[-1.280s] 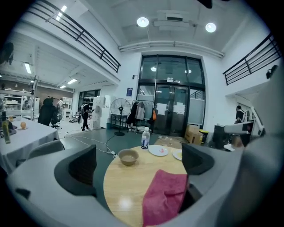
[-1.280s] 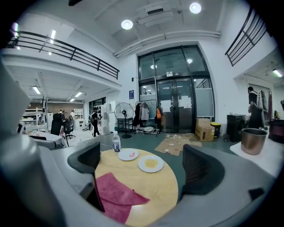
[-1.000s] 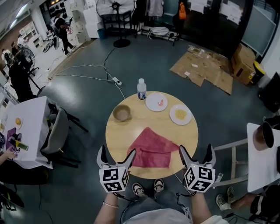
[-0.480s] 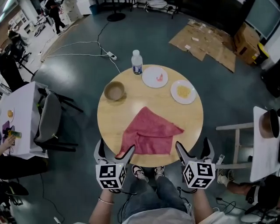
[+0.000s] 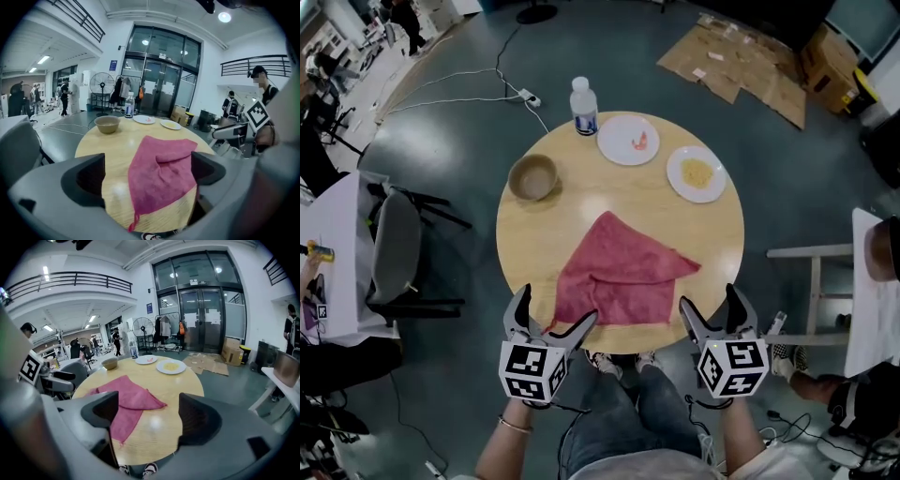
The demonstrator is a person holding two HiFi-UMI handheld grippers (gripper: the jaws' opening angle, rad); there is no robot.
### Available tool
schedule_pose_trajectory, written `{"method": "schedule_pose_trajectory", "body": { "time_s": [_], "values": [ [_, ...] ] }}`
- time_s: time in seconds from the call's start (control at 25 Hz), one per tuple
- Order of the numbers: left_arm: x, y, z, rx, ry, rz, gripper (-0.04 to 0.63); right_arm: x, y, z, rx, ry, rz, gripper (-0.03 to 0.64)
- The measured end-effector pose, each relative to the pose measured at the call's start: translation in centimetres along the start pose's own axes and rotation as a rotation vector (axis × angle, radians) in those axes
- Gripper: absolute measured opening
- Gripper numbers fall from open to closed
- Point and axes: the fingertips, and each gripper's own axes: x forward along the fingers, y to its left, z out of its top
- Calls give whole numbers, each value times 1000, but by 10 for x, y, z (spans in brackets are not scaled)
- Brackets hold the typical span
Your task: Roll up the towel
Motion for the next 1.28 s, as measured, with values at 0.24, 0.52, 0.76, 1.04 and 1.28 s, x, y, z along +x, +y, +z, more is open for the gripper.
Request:
{"method": "schedule_pose_trajectory", "body": {
  "time_s": [0.24, 0.52, 0.76, 1.04, 1.28],
  "values": [
    [21, -21, 8, 109, 56, -180, 469, 20, -2, -14, -65, 75, 89, 347],
    [53, -34, 20, 360, 194, -415, 397, 42, -13, -23, -261, 174, 236, 239],
    [85, -31, 30, 521, 326, -578, 330, 57, -17, -31, -488, 243, 398, 166],
    [121, -25, 32, 643, 461, -675, 268, 67, -21, -41, -613, 303, 544, 123],
    [147, -22, 33, 747, 515, -684, 244, 74, -27, -41, -692, 309, 604, 109]
  ]
}}
